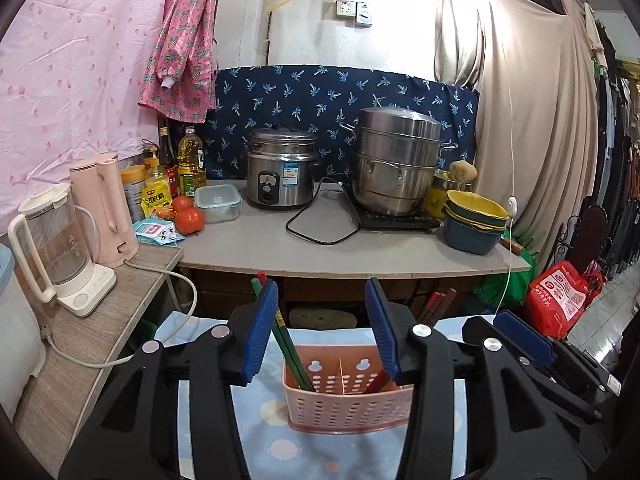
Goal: Organize utensils
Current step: 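Open both tools to drop the chopsticks into the pink holder, then move both open tools back down to the gold spoon and brown chopstick, then grasp the brown gold-banded chopstick with the right tool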
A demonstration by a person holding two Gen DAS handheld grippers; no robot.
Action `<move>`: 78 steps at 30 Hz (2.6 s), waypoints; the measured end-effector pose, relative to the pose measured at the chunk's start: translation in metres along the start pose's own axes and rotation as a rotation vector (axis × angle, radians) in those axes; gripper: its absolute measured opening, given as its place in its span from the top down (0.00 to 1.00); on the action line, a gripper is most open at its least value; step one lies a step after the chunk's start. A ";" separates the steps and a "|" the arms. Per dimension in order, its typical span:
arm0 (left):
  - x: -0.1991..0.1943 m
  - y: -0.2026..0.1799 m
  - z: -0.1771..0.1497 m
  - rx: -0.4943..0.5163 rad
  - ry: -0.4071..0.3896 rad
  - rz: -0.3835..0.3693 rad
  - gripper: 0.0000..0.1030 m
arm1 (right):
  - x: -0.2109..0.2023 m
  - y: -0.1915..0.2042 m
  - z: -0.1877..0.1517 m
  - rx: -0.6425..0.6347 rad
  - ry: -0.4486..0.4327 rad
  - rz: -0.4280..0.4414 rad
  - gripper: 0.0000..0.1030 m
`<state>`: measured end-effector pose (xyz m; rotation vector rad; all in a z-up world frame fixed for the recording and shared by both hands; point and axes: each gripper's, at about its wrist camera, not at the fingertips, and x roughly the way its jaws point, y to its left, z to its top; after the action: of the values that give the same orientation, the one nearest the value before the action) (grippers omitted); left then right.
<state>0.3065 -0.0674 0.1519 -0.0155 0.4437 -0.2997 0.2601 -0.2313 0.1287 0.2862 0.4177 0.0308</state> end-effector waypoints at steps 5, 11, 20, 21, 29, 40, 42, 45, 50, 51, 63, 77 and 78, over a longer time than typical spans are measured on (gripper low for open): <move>-0.019 -0.003 0.000 0.004 -0.010 -0.001 0.58 | -0.019 0.004 -0.003 -0.008 -0.004 0.004 0.63; -0.040 -0.006 -0.010 0.007 0.001 0.002 0.58 | -0.046 0.009 -0.008 -0.022 -0.005 0.015 0.63; -0.069 -0.005 -0.059 0.003 0.076 -0.012 0.58 | -0.086 0.006 -0.051 -0.041 0.053 -0.002 0.63; -0.071 -0.005 -0.068 0.000 0.092 -0.011 0.58 | -0.089 0.005 -0.059 -0.041 0.069 -0.004 0.63; -0.086 -0.008 -0.138 -0.021 0.214 -0.013 0.58 | -0.113 0.002 -0.127 -0.068 0.186 -0.029 0.63; -0.108 0.002 -0.241 -0.068 0.400 0.005 0.58 | -0.139 -0.001 -0.236 -0.096 0.406 -0.039 0.63; -0.112 0.000 -0.256 -0.060 0.421 0.008 0.58 | -0.142 0.001 -0.253 -0.105 0.436 -0.041 0.63; -0.117 -0.002 -0.277 -0.052 0.458 0.013 0.58 | -0.144 0.001 -0.268 -0.106 0.467 -0.042 0.63; -0.123 -0.002 -0.303 -0.045 0.499 0.020 0.58 | -0.146 0.005 -0.289 -0.124 0.492 -0.043 0.66; -0.123 -0.002 -0.306 -0.041 0.504 0.021 0.58 | -0.146 0.006 -0.291 -0.128 0.494 -0.044 0.67; -0.125 -0.001 -0.321 -0.032 0.531 0.025 0.58 | -0.140 0.006 -0.304 -0.139 0.521 -0.047 0.80; -0.124 -0.004 -0.322 -0.022 0.534 0.018 0.58 | -0.142 0.002 -0.306 -0.156 0.506 -0.065 0.93; -0.124 -0.005 -0.321 -0.023 0.534 0.015 0.58 | -0.143 0.000 -0.305 -0.151 0.504 -0.068 0.93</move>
<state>0.0616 -0.0203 -0.0861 0.0472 0.9766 -0.2823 0.0058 -0.1617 -0.0816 0.1110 0.9205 0.0686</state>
